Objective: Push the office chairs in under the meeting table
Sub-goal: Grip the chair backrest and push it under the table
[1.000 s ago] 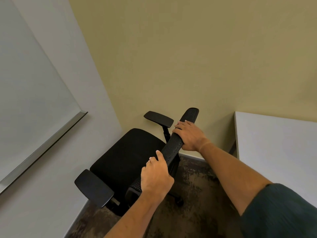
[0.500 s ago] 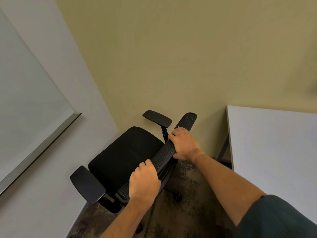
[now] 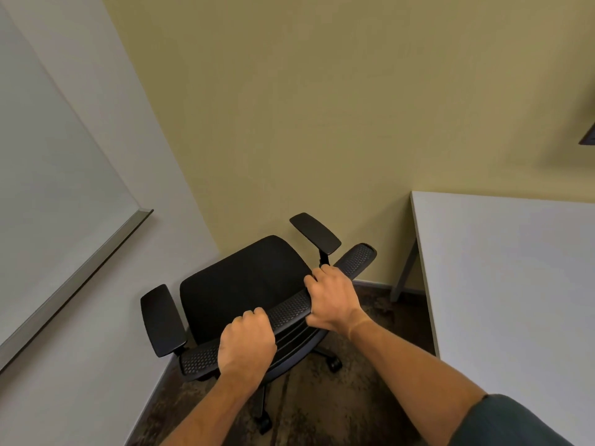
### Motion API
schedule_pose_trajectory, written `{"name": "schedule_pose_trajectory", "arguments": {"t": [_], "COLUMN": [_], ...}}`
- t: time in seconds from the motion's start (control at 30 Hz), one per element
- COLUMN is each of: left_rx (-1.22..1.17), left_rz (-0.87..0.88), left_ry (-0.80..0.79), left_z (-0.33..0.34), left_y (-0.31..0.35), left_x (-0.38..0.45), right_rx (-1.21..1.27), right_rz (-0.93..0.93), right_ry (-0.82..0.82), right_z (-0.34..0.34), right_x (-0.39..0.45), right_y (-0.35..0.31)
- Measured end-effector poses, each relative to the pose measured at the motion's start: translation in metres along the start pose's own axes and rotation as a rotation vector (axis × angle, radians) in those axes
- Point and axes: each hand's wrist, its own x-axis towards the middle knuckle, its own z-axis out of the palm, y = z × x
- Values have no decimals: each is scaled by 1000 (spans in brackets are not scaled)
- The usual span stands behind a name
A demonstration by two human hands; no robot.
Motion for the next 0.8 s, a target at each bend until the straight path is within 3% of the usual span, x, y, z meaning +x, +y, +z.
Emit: {"name": "schedule_pose_trajectory", "arguments": {"t": [0.5, 0.8], "left_rx": [-13, 48], "left_rz": [179, 374], "left_ry": [-34, -47], "left_z": [2, 3], "left_y": [-25, -63], "left_x": [-46, -40], "right_rx": [-41, -20], "right_rz": [177, 273], "right_ry": [-75, -48], "right_z": [-9, -12], "right_x": [-72, -101], "right_y": [-44, -79]}}
